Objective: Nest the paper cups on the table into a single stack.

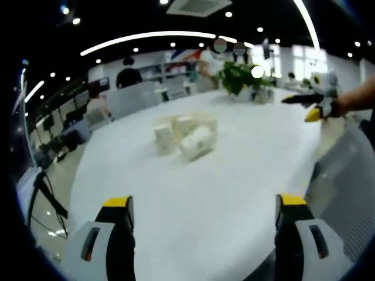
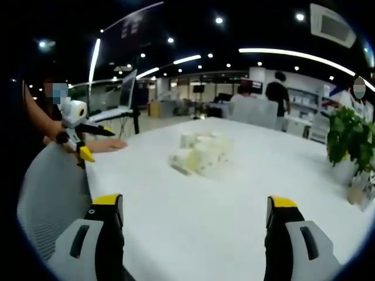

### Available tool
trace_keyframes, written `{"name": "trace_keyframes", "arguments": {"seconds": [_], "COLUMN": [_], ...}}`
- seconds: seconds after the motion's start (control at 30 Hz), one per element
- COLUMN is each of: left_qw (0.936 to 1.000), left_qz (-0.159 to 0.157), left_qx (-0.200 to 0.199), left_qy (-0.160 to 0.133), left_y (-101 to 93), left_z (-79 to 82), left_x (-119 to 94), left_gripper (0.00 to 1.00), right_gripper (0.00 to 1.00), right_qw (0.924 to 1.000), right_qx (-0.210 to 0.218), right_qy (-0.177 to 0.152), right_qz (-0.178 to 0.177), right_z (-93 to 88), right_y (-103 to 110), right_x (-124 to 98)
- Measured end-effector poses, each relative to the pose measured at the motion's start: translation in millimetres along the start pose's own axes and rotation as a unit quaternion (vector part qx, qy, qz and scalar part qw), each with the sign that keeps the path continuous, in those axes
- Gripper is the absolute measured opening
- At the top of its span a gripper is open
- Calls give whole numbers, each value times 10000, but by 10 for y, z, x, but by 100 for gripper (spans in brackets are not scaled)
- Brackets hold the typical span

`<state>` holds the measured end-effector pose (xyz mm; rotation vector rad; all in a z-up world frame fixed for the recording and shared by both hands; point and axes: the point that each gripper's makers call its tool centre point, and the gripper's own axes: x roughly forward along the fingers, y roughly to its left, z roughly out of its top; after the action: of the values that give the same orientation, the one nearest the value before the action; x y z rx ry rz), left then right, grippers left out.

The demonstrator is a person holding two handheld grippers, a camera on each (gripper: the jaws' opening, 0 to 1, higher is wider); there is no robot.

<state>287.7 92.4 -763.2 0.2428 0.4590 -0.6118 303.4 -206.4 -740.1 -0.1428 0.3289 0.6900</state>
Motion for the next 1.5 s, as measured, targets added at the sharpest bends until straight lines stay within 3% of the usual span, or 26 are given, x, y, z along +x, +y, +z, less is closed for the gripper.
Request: {"name": "trace_keyframes", "arguments": {"seconds": [0.83,1.13,1.5], "left_qw": [9999,10000,9998], "left_qz": [-20,82,45], "left_qx": [-136,-3,-202], "left_qy": [-51,-53,-17], "left_y": [35,72,58], "left_z": [31,42,19], "left_x": [7,21,27], "left_gripper": [99,99,99], "right_gripper": [98,94,91], "right_qw": [9997,9996,9995], "right_qx": [228,221,214], "right_qy": [-48,-96,-90], "right_qz": [54,178,213], "right_z": [62,165,228], "right_y": [-83,-81,-183], "right_x": [444,725,1126]}}
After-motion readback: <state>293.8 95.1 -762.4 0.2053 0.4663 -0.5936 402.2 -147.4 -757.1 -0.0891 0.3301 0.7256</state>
